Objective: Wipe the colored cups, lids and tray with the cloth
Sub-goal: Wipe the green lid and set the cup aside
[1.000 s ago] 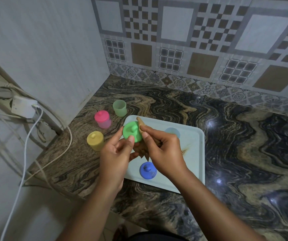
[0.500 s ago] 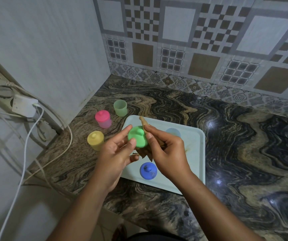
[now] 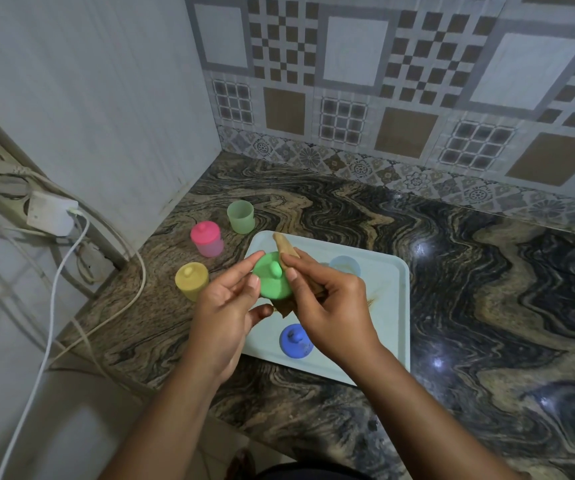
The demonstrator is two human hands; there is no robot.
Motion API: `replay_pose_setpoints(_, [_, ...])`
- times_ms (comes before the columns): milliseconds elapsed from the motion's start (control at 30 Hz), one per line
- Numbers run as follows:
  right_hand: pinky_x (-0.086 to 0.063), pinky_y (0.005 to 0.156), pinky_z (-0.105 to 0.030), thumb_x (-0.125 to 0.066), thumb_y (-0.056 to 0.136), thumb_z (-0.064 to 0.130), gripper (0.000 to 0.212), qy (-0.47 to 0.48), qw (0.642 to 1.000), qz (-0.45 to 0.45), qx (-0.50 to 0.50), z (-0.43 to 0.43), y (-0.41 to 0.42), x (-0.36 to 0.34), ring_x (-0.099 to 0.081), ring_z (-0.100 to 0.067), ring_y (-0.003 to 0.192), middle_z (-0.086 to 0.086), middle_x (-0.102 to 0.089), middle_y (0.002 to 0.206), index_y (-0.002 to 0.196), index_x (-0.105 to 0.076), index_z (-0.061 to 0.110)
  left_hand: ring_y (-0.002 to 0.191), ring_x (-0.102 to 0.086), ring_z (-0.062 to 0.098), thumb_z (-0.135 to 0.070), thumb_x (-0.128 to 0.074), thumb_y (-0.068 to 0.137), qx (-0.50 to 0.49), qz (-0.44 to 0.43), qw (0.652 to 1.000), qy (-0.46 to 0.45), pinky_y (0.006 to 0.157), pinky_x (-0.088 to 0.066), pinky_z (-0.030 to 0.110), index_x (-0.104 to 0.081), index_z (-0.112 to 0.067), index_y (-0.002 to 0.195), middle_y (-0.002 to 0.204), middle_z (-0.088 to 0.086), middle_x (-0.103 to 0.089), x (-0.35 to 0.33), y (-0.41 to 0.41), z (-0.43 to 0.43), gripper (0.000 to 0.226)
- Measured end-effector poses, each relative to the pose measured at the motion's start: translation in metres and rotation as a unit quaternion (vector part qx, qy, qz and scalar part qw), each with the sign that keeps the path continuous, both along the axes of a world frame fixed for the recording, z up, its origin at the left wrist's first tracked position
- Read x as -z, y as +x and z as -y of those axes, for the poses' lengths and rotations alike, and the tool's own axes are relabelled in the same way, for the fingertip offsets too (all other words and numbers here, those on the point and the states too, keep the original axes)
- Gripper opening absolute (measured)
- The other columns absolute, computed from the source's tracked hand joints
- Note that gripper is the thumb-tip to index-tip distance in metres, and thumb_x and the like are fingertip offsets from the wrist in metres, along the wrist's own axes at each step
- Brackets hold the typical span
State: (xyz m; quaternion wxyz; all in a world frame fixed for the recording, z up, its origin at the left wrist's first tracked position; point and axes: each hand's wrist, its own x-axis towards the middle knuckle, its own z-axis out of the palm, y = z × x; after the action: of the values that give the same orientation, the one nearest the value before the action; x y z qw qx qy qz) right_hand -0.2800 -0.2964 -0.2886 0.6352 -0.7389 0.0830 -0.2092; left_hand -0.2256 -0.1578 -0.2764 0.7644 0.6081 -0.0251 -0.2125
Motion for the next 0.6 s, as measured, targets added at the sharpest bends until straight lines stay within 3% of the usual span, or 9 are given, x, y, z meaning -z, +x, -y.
replay_pose_setpoints(133, [-0.054,0.101,-0.034,-0.064,0.098,0.011,0.026,0.04,0.999,-0.025,0.0,0.001,0.001,0.0,-0.064,-0.009,0.121,0.002,-0.071,0.125,0.12,-0.074,0.018,0.103,-0.07,0.009,-0.002,-0.053,0.096,-0.002,0.019,1.0,0.002,0.081,-0.06,0.036,-0.048,-0.024,0.139,0.113,-0.009,-0.074,-0.002,-0.006,0.006,0.048])
replay_pose_setpoints(233, [-0.057,0.091,-0.029,-0.063,0.099,0.012,0.025,0.064,0.998,-0.011,0.006,0.001,-0.001,-0.003,-0.067,-0.012,0.117,0.0,-0.073,0.124,0.12,-0.074,0.02,0.096,-0.073,0.014,-0.005,-0.058,0.095,-0.05,0.007,0.999,-0.01,0.072,-0.06,0.032,-0.05,-0.015,0.134,0.106,0.001,-0.076,-0.002,-0.003,0.007,0.042])
replay_pose_setpoints(300, [-0.055,0.094,-0.024,-0.063,0.098,0.009,0.025,0.058,0.998,0.0,0.001,0.0,-0.005,-0.005,-0.063,-0.008,0.123,-0.003,-0.07,0.127,0.12,-0.073,0.016,0.095,-0.073,0.016,-0.009,-0.06,0.094,-0.071,0.009,0.997,-0.012,0.07,-0.058,0.031,-0.053,-0.009,0.132,0.106,0.005,-0.076,-0.003,-0.001,0.006,0.038])
replay_pose_setpoints(467, [-0.046,0.098,-0.009,-0.064,0.096,0.003,0.028,0.005,1.0,0.005,-0.016,-0.007,-0.008,-0.004,-0.05,0.003,0.134,-0.009,-0.066,0.132,0.122,-0.072,0.01,0.104,-0.071,0.018,-0.018,-0.064,0.085,-0.045,0.051,0.998,-0.001,0.076,-0.059,0.034,-0.055,-0.016,0.135,0.118,0.003,-0.073,-0.006,-0.008,0.01,0.051])
replay_pose_setpoints(600, [-0.046,0.101,-0.013,-0.064,0.096,0.002,0.028,-0.029,0.999,0.014,0.019,-0.004,-0.007,-0.005,-0.053,0.004,0.13,-0.007,-0.068,0.128,0.12,-0.074,0.013,0.108,-0.07,0.018,-0.007,-0.057,0.092,-0.004,0.051,0.999,-0.001,0.077,-0.059,0.032,-0.049,-0.017,0.14,0.118,-0.001,-0.073,-0.006,-0.012,0.008,0.05])
